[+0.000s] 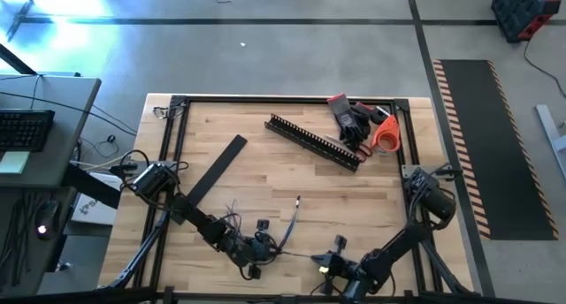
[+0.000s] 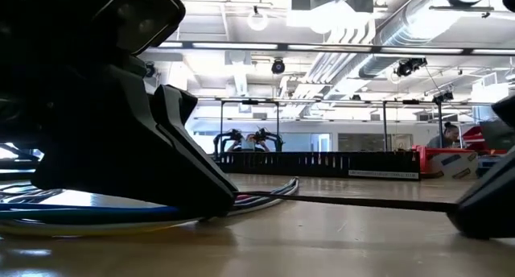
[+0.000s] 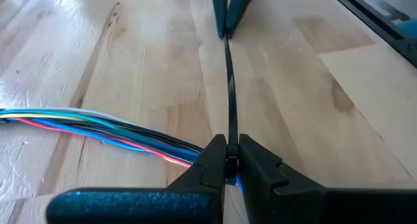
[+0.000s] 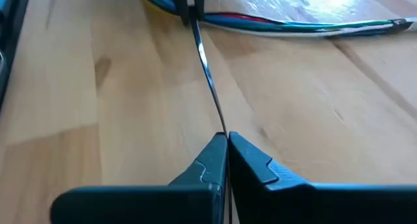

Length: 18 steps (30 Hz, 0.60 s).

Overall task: Ziptie cables
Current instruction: Wrap the black zip tie on the cables

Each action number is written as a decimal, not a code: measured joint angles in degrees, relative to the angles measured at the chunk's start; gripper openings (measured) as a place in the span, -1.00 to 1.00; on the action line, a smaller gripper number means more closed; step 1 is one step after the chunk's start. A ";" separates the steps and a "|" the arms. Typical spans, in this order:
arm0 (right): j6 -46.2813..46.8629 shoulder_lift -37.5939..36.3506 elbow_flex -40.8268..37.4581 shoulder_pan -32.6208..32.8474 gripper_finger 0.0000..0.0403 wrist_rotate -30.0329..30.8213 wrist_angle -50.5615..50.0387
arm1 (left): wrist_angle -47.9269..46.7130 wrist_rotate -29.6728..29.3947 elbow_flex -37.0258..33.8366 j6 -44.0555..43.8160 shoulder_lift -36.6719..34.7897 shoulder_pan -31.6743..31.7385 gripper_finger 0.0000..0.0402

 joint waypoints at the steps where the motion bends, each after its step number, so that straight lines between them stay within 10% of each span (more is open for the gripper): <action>1: -1.18 -0.69 -0.07 -0.04 -1.00 -0.40 -0.65 | 0.06 0.01 0.02 0.13 0.00 0.03 -0.95; 8: -7.95 -7.80 -0.04 -2.81 -0.84 -2.15 -2.10 | 0.65 0.03 -0.06 0.14 0.02 0.25 -0.95; 18: -31.71 -8.33 -0.02 -7.09 -0.03 -8.85 16.18 | 1.35 0.04 -0.07 0.19 0.07 0.25 -0.95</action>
